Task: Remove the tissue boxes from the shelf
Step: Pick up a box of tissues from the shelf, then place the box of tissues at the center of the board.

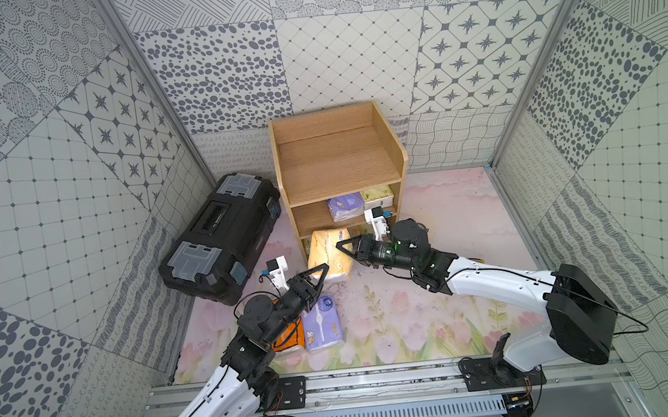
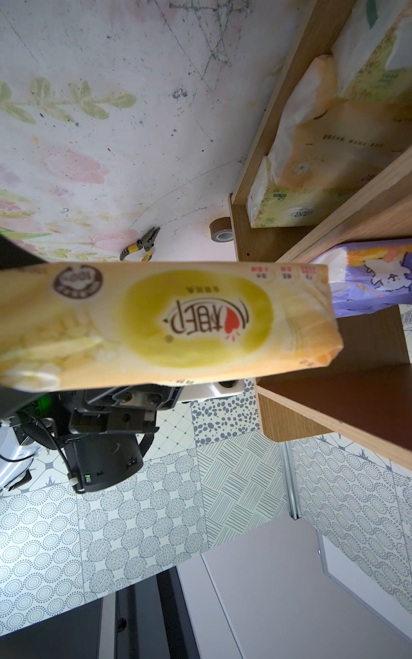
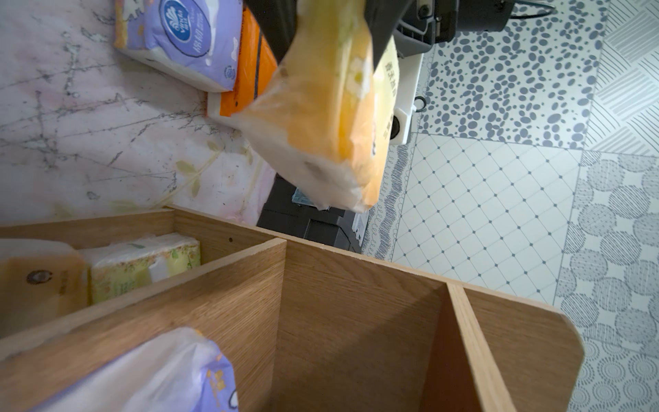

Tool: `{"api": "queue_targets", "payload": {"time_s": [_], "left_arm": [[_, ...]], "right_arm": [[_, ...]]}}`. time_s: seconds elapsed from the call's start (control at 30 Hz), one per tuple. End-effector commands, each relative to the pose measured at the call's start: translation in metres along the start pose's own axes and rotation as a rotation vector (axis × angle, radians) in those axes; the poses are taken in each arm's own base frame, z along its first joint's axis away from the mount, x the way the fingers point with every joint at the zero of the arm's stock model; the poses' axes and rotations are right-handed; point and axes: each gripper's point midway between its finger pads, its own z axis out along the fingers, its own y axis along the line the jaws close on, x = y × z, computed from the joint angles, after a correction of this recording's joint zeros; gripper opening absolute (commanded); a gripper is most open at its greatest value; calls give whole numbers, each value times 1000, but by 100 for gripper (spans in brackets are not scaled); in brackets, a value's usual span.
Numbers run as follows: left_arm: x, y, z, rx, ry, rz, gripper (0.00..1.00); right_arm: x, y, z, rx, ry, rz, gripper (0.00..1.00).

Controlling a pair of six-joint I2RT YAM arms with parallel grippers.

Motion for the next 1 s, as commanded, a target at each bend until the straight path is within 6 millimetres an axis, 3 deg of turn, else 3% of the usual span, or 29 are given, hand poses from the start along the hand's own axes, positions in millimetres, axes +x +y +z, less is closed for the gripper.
{"api": "queue_targets", "payload": {"time_s": [0.0,0.1,0.17,0.37,0.57,0.73,0.97], "left_arm": [[16,-9,-2,36,88,60,52],[16,2,-7,-10,79,71,86],[15,15,-13,-71,66,77,93],[15,45,-35,-223,52,116,96],[18,64,-45,-291,56,113,96],[19,79,-47,-335,50,65,96],[20,80,-40,-324,51,12,95]], "right_arm": [[-6,13,-8,-50,-37,-45,14],[-5,9,-18,-23,-47,-84,12],[-2,-2,-28,26,-51,-106,11],[8,-60,-72,263,-61,-178,11],[42,-120,-103,470,75,-247,10],[73,-134,-90,427,224,-213,10],[107,-134,-48,351,316,-179,14]]}}
